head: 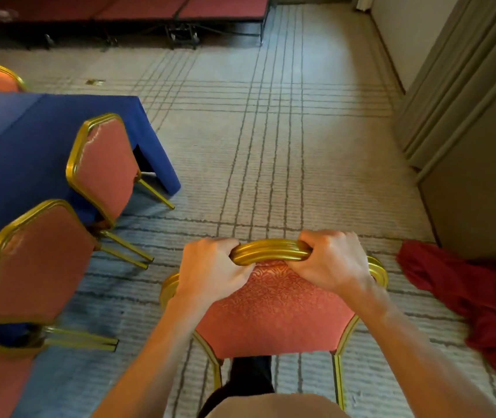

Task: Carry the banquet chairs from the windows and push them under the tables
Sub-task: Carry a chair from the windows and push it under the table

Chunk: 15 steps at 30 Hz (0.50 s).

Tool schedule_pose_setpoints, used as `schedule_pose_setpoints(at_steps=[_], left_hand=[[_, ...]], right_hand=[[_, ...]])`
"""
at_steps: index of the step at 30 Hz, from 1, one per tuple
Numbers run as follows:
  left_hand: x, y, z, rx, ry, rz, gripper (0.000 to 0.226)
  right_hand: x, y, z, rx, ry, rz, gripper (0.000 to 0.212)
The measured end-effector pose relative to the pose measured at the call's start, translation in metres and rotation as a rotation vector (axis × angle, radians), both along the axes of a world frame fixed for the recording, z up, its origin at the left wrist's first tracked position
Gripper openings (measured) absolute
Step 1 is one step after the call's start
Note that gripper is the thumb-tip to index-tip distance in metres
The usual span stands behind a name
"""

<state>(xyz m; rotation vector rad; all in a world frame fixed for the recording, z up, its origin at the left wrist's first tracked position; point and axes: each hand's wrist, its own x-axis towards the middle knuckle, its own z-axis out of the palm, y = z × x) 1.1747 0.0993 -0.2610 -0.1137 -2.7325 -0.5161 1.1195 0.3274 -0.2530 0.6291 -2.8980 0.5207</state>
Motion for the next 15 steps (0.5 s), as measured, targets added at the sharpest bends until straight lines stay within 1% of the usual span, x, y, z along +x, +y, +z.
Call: schedule_pose_setpoints(at_steps=[2,4,5,8,12,15], left_hand=[[-0.058,-0.023,-0.018,0.039,-0.026,-0.005,0.044],[-0.090,-0.031,-0.019,0.011,-0.012,-0.015,0.042],[-0.116,-0.041,-0.019,0.027,-0.041,-0.023,0.041],[-0.194,-0.071,-0.012,0.032,-0.061,-0.032,0.043],[-0.275,-0.096,0.004,0.016,-0.033,-0.037,0.044],[-0.343,-0.113,0.011,-0.007,-0.018,-0.046,0.041]], right_hand=[[-0.063,-0.021,-0.015,-0.002,-0.007,0.011,0.042],[-0.092,-0.028,-0.014,-0.023,0.022,0.020,0.042],[-0.116,-0.038,-0.015,-0.018,0.007,0.006,0.042],[-0.189,-0.068,-0.002,0.017,-0.033,-0.020,0.045],[-0.265,-0.092,0.013,0.020,0.024,-0.027,0.052],[-0.332,-0.107,0.016,0.015,-0.005,-0.036,0.043]])
